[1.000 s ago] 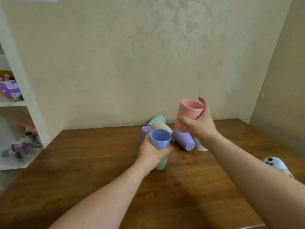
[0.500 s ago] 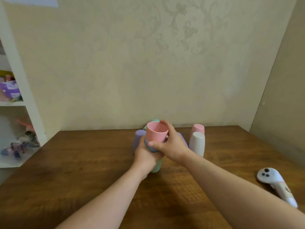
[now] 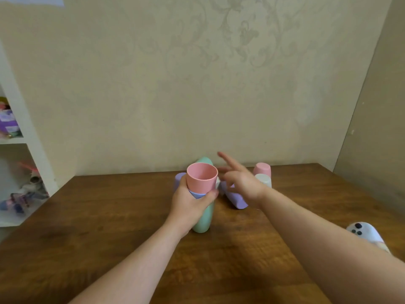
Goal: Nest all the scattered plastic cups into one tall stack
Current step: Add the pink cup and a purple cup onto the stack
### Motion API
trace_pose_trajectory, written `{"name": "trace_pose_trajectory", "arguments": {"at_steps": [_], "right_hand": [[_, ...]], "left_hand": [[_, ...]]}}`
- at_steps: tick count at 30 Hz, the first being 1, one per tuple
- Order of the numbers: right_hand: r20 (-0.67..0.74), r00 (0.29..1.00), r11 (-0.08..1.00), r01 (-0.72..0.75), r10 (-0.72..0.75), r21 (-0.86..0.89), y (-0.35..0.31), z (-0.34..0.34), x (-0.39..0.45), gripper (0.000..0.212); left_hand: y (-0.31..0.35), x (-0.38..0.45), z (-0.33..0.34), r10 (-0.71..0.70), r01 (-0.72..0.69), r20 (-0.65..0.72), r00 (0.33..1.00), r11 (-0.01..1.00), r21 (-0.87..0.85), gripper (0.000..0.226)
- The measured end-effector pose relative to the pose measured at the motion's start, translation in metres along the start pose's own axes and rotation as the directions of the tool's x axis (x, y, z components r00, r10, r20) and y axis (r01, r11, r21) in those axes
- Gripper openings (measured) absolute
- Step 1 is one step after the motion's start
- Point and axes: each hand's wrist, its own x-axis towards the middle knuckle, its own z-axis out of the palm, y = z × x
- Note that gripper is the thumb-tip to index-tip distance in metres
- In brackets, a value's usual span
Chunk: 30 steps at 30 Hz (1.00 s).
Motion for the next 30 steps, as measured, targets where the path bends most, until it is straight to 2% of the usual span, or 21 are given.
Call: {"name": "trace_pose_trajectory", "arguments": {"at_steps": [1,2,3,4,6,8,10,13,18,20,22,24,26,28,30], "right_hand": [[-0.123,0.992,0.997,-0.026,0.016,-0.073,-0.001,-0.008,0.007,0.072],[-0.227,0.974,0.971,-0.069,0.015,-0.230,0.000,-0.016,0.016,0.069],[-0.275,0.961,0.901,-0.132,0.015,-0.414,0.003,-0.021,0.025,0.069],[-0.279,0.960,0.789,-0.194,0.030,-0.583,0.006,-0.022,0.032,0.072],[-0.247,0.963,0.590,-0.261,0.106,-0.764,0.013,-0.015,0.044,0.083],[-0.226,0.963,0.477,-0.267,0.144,-0.837,0.025,-0.003,0.055,0.094],[-0.255,0.954,0.409,-0.297,0.155,-0.863,0.037,0.004,0.064,0.097],[-0.306,0.935,0.362,-0.352,0.180,-0.863,0.048,0.010,0.071,0.089],[-0.252,0.933,0.307,-0.327,0.258,-0.894,0.050,0.015,0.065,0.083],[-0.234,0.934,0.330,-0.318,0.270,-0.889,0.052,0.012,0.061,0.078],[-0.230,0.941,0.431,-0.319,0.247,-0.844,0.060,0.008,0.055,0.080],[-0.248,0.959,0.615,-0.278,0.137,-0.738,0.073,0.006,0.043,0.083],[-0.299,0.954,0.782,-0.164,-0.029,-0.601,0.086,0.009,0.025,0.096],[-0.347,0.925,0.869,-0.038,-0.156,-0.494,0.097,0.015,0.008,0.104],[-0.372,0.912,0.909,0.001,-0.172,-0.417,0.104,0.018,-0.001,0.106]], "left_hand": [[-0.002,0.000,0.001,-0.003,0.003,-0.019,1.000,1.000,0.002,0.059],[-0.002,0.000,0.002,-0.002,0.002,-0.029,1.000,1.000,0.002,0.058],[-0.003,0.000,0.003,-0.002,0.002,-0.038,0.999,1.000,0.002,0.058],[-0.003,0.000,0.003,0.001,-0.001,-0.044,0.999,1.000,0.003,0.059],[-0.004,0.002,0.004,0.007,-0.006,-0.053,0.999,1.000,0.007,0.060],[-0.005,0.003,0.003,0.007,-0.007,-0.040,0.999,1.000,0.016,0.063],[-0.006,0.004,0.002,0.000,0.000,-0.022,1.000,1.000,0.019,0.059],[-0.008,0.005,0.001,-0.007,0.007,-0.008,1.000,1.000,0.015,0.055],[-0.008,0.005,0.002,0.027,-0.027,-0.009,1.000,1.000,0.011,0.072],[-0.008,0.005,0.002,0.043,-0.042,-0.025,0.999,0.999,0.022,0.068],[-0.007,0.005,0.002,0.053,-0.052,-0.030,0.998,0.998,0.037,0.064],[-0.007,0.005,0.001,0.054,-0.053,-0.020,0.998,0.998,0.047,0.062],[-0.007,0.004,0.000,0.054,-0.054,-0.018,0.998,0.998,0.041,0.058],[-0.006,0.002,-0.001,0.062,-0.061,-0.023,0.998,0.997,0.043,0.055],[-0.005,0.001,0.000,0.057,-0.056,-0.025,0.998,0.997,0.047,0.054]]}}
